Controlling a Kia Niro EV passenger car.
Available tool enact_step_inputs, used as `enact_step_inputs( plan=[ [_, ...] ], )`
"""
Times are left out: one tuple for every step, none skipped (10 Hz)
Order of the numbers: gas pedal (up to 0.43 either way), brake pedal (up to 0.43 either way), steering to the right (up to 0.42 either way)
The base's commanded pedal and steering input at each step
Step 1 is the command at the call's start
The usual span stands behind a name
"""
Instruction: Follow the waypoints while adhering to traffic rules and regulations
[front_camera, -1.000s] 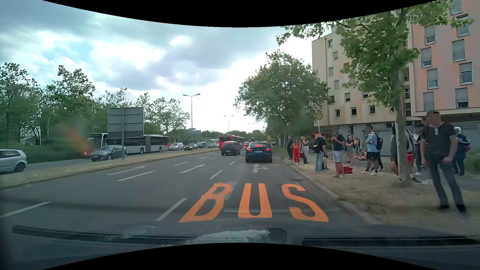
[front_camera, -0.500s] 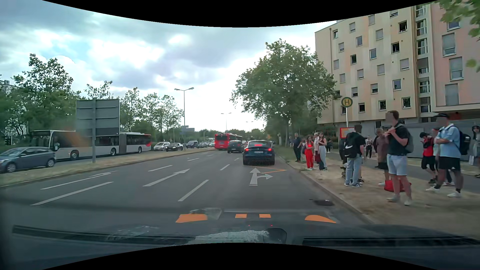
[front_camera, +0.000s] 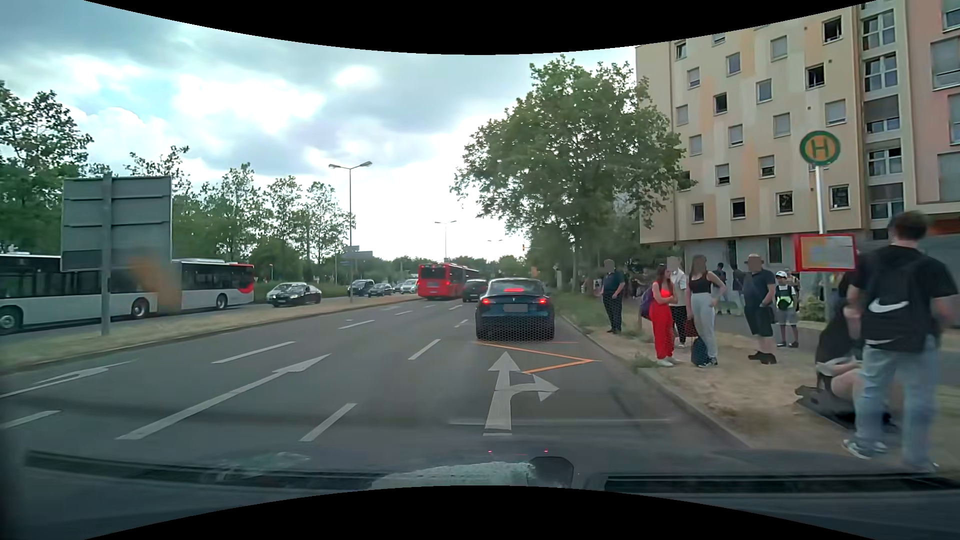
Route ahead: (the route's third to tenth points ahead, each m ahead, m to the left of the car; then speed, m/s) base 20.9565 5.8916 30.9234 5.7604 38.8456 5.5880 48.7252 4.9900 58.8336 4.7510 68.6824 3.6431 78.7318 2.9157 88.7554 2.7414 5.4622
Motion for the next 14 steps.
enact_step_inputs(
  plan=[
    [0.0,0.287,0.011],
    [0.0,0.287,0.011],
    [0.0,0.293,0.011],
    [0.0,0.299,0.011],
    [0.0,0.299,0.011],
    [0.0,0.299,0.01],
    [0.0,0.293,0.01],
    [0.0,0.293,0.008],
    [0.0,0.293,0.008],
    [0.0,0.287,0.008],
    [0.0,0.287,0.008],
    [0.0,0.287,0.007],
    [0.0,0.28,0.006],
    [0.0,0.268,0.006]
  ],
)
